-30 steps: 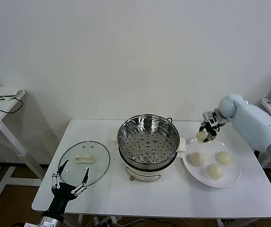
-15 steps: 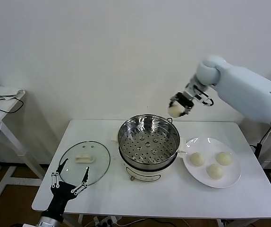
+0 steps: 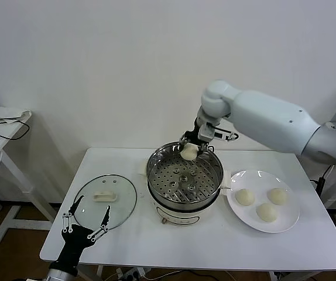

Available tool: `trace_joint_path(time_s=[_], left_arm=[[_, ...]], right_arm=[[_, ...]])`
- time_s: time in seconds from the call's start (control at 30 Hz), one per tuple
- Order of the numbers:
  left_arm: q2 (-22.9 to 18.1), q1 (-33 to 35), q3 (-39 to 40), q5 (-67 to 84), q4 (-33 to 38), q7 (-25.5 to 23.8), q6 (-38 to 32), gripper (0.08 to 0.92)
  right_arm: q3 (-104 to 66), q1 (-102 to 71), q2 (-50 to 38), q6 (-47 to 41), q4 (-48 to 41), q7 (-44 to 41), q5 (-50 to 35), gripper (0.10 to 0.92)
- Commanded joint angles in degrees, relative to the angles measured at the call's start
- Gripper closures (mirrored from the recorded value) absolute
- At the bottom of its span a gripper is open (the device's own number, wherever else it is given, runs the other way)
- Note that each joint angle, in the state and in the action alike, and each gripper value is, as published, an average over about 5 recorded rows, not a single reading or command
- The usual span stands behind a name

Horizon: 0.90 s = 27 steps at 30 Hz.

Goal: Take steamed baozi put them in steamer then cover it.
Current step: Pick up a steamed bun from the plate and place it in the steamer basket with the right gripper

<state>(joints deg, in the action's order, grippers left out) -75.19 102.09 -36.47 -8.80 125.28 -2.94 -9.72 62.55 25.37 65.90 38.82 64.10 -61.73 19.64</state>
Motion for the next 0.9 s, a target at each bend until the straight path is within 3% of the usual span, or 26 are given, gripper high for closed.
trace_joint_path(time_s=[0.03,0.47,0.63,0.73,0.9], left_arm=[[0.1,-0.2,-0.5,0.6,0.3,-0.1,0.5,0.177],[0.2,-0.9,-1.9,1.8,0.5,-0.1,0.9,0.177],[0.1,-0.9,-1.8,1.8,0.4,-0.1,0.8,0.177],[0.1,-0.9,-1.8,1.8,0.5,-0.1,0.8,0.177],[0.2,-0.9,-1.8,1.8,0.5,-0.1,0.8,0.177]], right_arm=[[-1.7,-5.0,3.3,3.4,-2.6,1.9,8.5,0.372],[-4.5,-7.0,7.2,3.9,-8.7,4.2,12.2,0.356],[-4.6,-6.9,7.6,4.1,-8.8,3.9,12.6,0.300],[-4.4,-6.2,6.5,4.3,-7.0,2.4,11.1,0.235],[-4.5,-3.3,1.2,2.7,-2.2,-2.2,2.6,0.204]])
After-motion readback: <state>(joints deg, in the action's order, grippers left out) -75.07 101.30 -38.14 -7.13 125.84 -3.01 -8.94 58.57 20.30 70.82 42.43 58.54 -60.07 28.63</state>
